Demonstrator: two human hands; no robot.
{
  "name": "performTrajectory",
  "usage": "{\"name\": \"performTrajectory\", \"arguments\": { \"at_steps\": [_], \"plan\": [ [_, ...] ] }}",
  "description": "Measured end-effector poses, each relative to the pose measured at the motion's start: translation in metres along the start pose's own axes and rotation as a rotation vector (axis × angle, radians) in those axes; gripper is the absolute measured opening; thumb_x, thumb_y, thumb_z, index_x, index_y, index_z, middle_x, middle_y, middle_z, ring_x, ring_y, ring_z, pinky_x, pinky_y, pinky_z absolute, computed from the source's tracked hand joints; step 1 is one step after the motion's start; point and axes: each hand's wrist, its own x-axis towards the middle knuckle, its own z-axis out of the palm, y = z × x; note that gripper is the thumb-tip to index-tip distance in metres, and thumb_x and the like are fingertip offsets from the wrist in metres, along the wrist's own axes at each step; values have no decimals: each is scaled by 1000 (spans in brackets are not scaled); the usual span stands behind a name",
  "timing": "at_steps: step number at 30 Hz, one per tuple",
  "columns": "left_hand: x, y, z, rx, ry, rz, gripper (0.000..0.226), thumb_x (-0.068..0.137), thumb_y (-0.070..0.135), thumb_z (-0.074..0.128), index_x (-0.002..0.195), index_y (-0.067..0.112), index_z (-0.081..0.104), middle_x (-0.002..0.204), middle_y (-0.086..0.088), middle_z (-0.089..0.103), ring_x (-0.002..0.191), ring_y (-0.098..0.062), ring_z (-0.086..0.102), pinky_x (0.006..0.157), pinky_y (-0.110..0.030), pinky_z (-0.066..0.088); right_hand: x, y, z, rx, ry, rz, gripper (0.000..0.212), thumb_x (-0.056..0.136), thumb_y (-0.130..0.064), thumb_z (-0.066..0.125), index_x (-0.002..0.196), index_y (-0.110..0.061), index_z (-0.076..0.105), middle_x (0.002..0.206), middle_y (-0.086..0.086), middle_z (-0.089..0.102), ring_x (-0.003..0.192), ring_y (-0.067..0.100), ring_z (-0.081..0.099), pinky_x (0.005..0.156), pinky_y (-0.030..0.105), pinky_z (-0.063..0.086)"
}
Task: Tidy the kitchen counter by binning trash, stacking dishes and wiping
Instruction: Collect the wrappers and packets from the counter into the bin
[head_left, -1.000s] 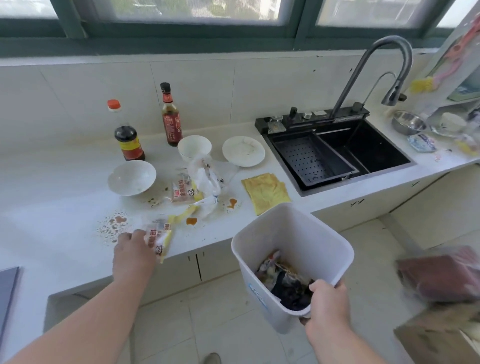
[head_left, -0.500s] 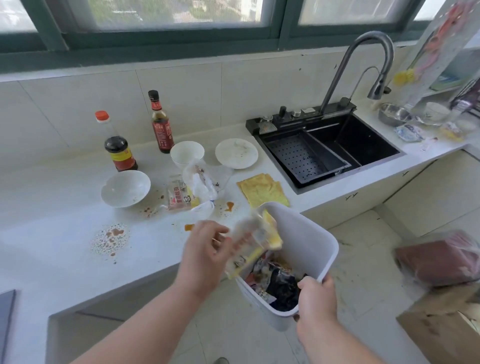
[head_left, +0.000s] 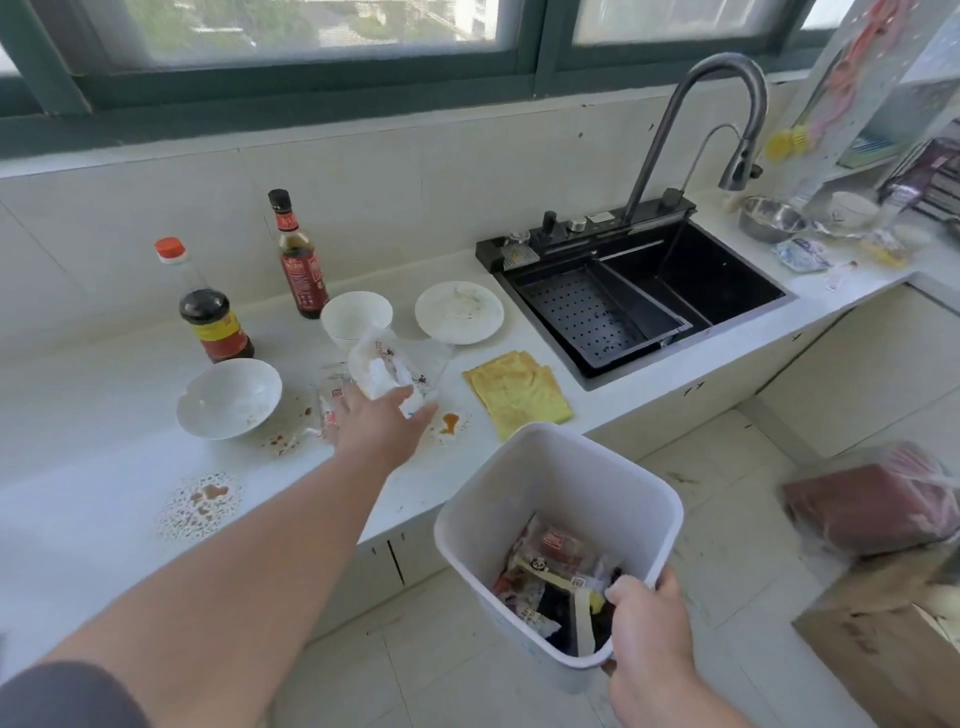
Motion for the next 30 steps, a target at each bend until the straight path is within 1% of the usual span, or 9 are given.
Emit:
{"name": "performTrajectory", "arguments": {
  "at_steps": [3,6,10,15,18,21,23,26,30],
  "plan": [
    [23,5,-2,-43,-101,-78,88,88,90,39,163,45,39,178,-14,22,163,-41,19,128,-62,25,1,-1,0,-13,11,-6,60,86,2,47,123,-44,60,108,8,69,96,39,64,90,56,56],
    [21,15,4,-233,18,3,72,102,63,56,155,13,55,155,-12,59,143,-36,53,110,-45,45,10,1,-5,-6,14,-4,58,85,2,48,117,-44,59,109,9,69,99,40,65,97,62,56],
    [-21,30,2,-519,363,244,37,104,36,64,128,10,76,134,-2,71,122,-23,67,106,-39,52,15,-2,-4,36,6,2,55,87,5,47,121,-37,60,101,9,66,85,34,56,80,48,49],
    [-115,44,13,-673,462,693,16,102,24,72,101,13,85,109,6,74,98,-3,71,81,-14,56,17,-10,-1,81,34,-26,48,85,3,48,104,-37,65,97,10,68,85,33,58,80,46,49],
    [-147,46,36,-498,241,859,34,101,44,64,88,19,84,98,12,73,94,-2,69,82,-16,54,18,-14,0,91,28,-59,49,84,2,48,103,-40,66,100,11,73,89,36,66,84,50,57],
    [-138,42,64,-97,-118,827,64,100,68,45,80,14,71,86,2,68,87,-14,64,82,-43,54,16,-19,1,82,13,-73,49,90,2,49,113,-38,66,101,7,75,89,34,68,80,47,59],
    [-128,37,70,-21,-136,786,69,99,71,39,81,11,69,87,-4,69,91,-24,66,82,-48,52,19,-18,1,98,11,-94,42,97,-1,50,119,-32,64,103,8,74,87,33,67,76,44,55],
    [-107,21,57,-133,124,724,51,104,56,46,82,18,73,90,1,75,93,-23,68,86,-45,53,22,-15,1,121,9,-79,35,98,-3,53,118,-29,65,102,8,72,85,32,65,79,47,55],
    [-44,-13,32,-3,301,442,41,107,54,50,107,30,83,146,-2,66,141,-31,52,117,-52,37,22,-10,4,116,-7,-62,41,91,2,52,112,-31,65,103,7,72,86,34,63,81,48,53]
  ]
}}
